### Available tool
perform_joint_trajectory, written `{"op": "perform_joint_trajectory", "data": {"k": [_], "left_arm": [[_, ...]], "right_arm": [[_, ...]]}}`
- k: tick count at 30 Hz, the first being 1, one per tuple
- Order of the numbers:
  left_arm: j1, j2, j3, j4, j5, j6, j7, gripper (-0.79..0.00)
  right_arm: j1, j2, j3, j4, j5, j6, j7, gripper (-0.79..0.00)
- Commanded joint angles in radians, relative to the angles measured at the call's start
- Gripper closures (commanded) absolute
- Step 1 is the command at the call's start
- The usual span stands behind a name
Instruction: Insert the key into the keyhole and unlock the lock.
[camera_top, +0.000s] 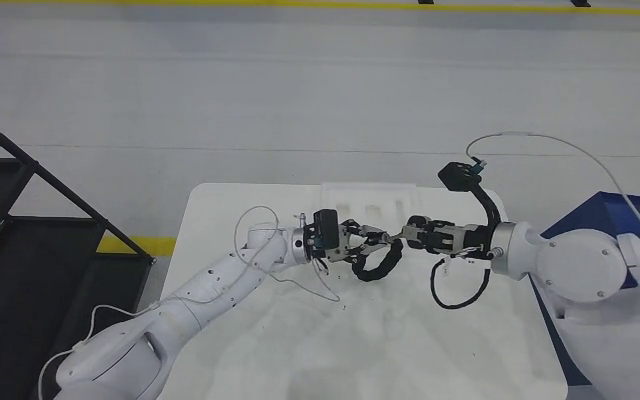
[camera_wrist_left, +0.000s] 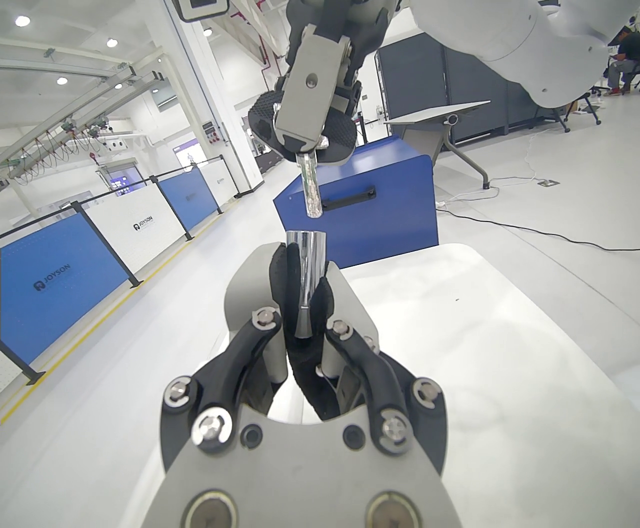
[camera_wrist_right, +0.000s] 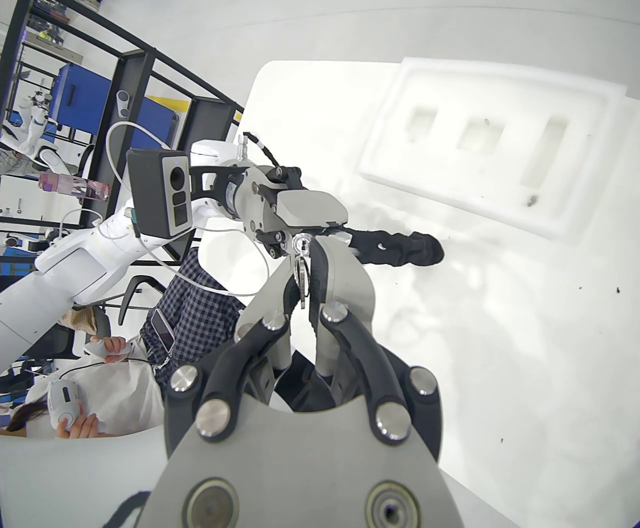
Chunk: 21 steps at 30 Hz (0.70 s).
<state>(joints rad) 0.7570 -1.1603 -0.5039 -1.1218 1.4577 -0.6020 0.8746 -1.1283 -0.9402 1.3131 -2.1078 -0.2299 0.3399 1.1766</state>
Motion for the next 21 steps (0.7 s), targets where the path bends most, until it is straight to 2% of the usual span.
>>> {"op": "perform_joint_trajectory", "data": {"k": [1,21], "left_arm": [[0.002,-0.003,-0.004,0.003,0.006,0.004,0.001,0.000],[0.028,-0.011,-0.061,-0.016,0.081,0.015,-0.033,0.000]], "right_arm": [[0.002,0.000,-0.004,0.002,0.001,0.001,-0.002,0.000],[0.012,0.003,-0.033,0.035,-0.009,0.036,-0.040,0.000]]}}
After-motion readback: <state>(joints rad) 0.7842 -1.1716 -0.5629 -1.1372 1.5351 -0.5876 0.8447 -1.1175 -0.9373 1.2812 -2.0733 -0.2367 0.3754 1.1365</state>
